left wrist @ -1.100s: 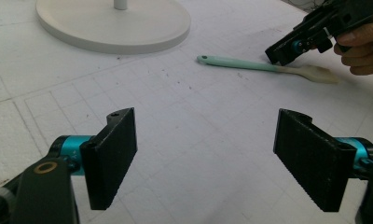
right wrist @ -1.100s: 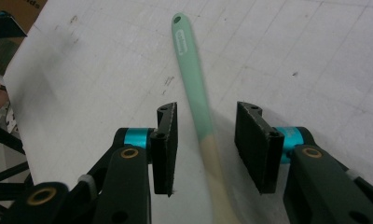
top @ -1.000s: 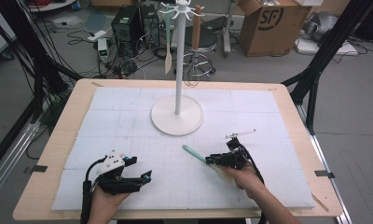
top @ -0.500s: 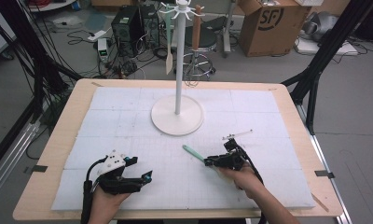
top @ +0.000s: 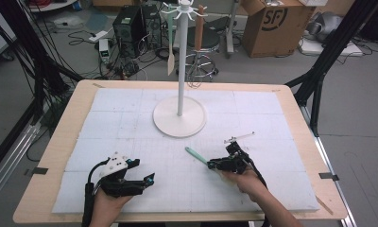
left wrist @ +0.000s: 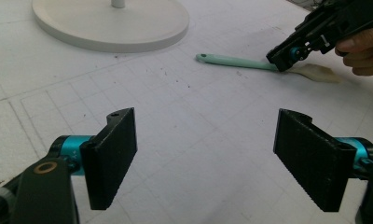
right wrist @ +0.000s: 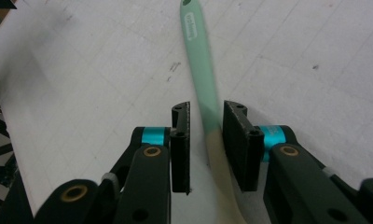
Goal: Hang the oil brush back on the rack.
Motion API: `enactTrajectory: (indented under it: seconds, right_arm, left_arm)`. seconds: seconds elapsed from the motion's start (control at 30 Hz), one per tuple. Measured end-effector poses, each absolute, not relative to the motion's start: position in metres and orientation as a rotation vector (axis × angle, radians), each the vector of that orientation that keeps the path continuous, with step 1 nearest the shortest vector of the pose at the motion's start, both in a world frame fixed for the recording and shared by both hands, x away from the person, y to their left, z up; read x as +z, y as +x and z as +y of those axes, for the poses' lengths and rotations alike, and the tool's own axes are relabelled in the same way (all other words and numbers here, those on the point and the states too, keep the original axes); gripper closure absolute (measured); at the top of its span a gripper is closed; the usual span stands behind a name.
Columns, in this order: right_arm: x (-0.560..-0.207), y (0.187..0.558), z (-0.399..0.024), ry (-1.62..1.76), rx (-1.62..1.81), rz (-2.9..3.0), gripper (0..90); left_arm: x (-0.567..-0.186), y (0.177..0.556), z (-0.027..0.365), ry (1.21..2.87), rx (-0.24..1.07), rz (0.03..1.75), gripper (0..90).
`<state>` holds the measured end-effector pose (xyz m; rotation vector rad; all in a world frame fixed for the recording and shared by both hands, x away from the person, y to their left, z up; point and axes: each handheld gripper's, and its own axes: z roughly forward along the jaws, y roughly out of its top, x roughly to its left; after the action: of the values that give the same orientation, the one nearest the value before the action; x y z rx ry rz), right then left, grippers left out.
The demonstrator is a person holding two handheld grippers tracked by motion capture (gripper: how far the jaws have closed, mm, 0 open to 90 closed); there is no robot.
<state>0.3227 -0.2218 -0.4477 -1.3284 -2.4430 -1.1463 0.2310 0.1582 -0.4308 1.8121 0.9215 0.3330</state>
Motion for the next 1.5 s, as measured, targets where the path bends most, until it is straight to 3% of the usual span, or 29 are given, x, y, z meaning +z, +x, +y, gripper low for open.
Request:
enactTrajectory:
  seconds: [0.1,1.03,1.5]
  right_arm:
    - [-0.448,0.324,-0.222,-1.33,-1.139,-2.453,79.5]
    - [-0.446,0.311,-0.213,-1.337,-1.171,-2.614,83.5]
    - [-0.449,0.317,-0.227,-1.392,-1.286,-2.398,83.5]
  left_arm:
    - [-0.431,0.231,0.158,1.812,0.336,0.921,21.9]
    - [-0.432,0.235,0.155,1.821,0.329,0.917,22.2]
    - [-0.432,0.233,0.16,1.811,0.334,0.928,22.4]
